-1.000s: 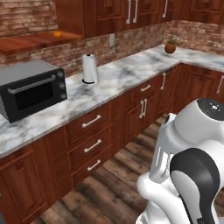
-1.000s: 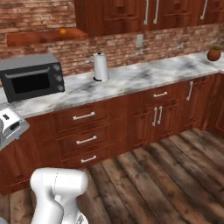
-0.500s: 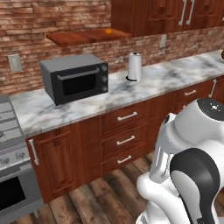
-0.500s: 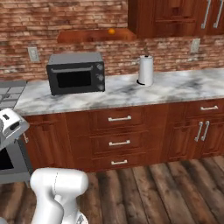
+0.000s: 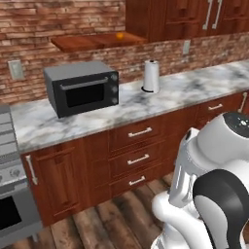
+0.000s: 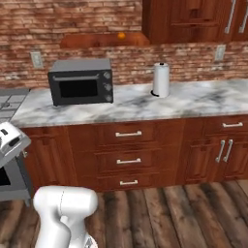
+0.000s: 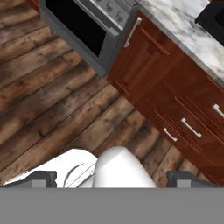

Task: Pick the tangerines from the cabinet and place them in one bowl. Pick the lime from the sink and place it in the other bowl.

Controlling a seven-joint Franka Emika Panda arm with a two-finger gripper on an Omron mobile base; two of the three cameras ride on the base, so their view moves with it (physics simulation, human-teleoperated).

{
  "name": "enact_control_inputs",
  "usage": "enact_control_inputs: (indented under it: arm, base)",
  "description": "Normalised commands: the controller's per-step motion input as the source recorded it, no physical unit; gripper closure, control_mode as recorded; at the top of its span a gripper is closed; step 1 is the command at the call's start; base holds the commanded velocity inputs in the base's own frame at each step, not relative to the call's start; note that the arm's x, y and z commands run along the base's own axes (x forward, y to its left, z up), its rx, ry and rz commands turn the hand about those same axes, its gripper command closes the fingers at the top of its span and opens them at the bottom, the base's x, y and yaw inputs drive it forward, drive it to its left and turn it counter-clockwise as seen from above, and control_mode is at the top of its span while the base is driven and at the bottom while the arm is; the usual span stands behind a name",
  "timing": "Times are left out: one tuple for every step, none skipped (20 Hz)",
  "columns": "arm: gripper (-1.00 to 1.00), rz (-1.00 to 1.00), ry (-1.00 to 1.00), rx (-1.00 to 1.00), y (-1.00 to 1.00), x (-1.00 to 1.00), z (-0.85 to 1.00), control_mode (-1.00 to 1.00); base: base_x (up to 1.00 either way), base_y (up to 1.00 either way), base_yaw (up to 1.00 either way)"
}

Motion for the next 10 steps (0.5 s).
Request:
enact_control_inputs:
  arm:
    - [-1.00,0.00,0.00,0.00,0.00,0.00,0.00,1.00]
    - [-1.00,0.00,0.00,0.00,0.00,0.00,0.00,1.00]
    - [-1.00,0.00,0.00,0.00,0.00,0.00,0.00,1.00]
    - [-1.00,0.00,0.00,0.00,0.00,0.00,0.00,1.00]
    - [-1.00,0.00,0.00,0.00,0.00,0.00,0.00,1.00]
    - [-1.00,0.00,0.00,0.00,0.00,0.00,0.00,1.00]
    - [-1.00,0.00,0.00,0.00,0.00,0.00,0.00,1.00]
    - [-1.00,0.00,0.00,0.00,0.00,0.00,0.00,1.00]
    - [-1.00,0.00,0.00,0.00,0.00,0.00,0.00,1.00]
    - [-1.00,0.00,0.00,0.00,0.00,0.00,0.00,1.00]
  base:
    - [0.60,-0.85,0.02]
    - [0.60,-0.85,0.02]
    - [0.60,-0.86,0.01]
    - [0.60,-0.86,0.01]
    - [0.61,-0.86,0.02]
    - [0.61,-0.85,0.02]
    - [0.61,-0.85,0.02]
    - [0.61,-0.84,0.02]
    - [0.61,-0.83,0.02]
    - [0.61,-0.83,0.03]
